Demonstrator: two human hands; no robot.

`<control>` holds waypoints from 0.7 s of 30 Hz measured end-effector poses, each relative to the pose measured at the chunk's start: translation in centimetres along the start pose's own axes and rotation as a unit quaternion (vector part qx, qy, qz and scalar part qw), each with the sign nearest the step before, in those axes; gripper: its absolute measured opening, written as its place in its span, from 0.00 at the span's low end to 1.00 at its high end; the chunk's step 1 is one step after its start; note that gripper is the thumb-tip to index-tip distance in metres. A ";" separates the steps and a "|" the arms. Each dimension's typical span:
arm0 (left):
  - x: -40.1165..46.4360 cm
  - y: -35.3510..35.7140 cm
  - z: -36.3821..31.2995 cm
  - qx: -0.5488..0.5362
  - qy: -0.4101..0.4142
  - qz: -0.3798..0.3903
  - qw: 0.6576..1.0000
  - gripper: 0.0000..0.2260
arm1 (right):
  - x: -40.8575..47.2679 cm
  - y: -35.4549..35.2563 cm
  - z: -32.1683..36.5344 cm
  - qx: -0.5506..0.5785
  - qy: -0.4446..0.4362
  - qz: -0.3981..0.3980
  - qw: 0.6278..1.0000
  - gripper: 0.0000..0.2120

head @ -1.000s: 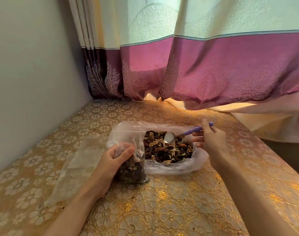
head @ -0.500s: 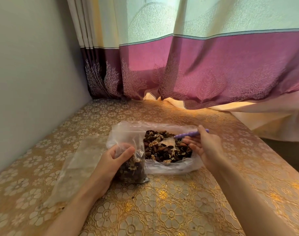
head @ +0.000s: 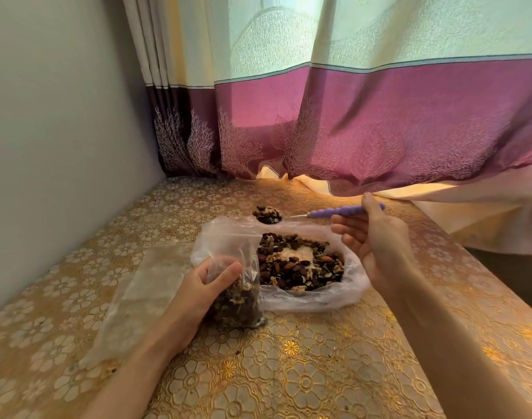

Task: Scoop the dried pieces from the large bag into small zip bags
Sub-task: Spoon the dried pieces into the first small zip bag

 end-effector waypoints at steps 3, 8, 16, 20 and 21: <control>0.0 0.0 -0.1 -0.006 0.003 0.002 1.000 0.29 | -0.9 1.5 0.9 0.008 -0.014 0.039 0.999 0.19; -0.1 0.2 -0.4 -0.014 0.011 0.014 1.000 0.26 | -2.9 4.3 1.7 -0.022 -0.033 0.116 0.992 0.17; -0.1 0.0 -0.2 -0.013 0.012 0.006 1.000 0.30 | -3.9 5.8 2.2 -0.066 -0.061 0.172 0.981 0.15; -0.1 0.0 -0.2 0.005 0.014 0.016 1.000 0.27 | -3.2 5.2 2.5 -0.024 -0.067 0.174 0.982 0.16; -0.1 0.0 -0.2 0.003 0.016 0.013 1.000 0.27 | -2.9 4.7 2.5 -0.014 -0.070 0.160 0.985 0.16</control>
Point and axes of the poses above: each hand's wrist, its own x-axis towards the middle knuckle, its own y-axis out of the palm, z = x × y, the point moved 8 cm from there along x, towards the middle knuckle, and after that the axes turned 3 degrees about y, right-handed, at the moved point
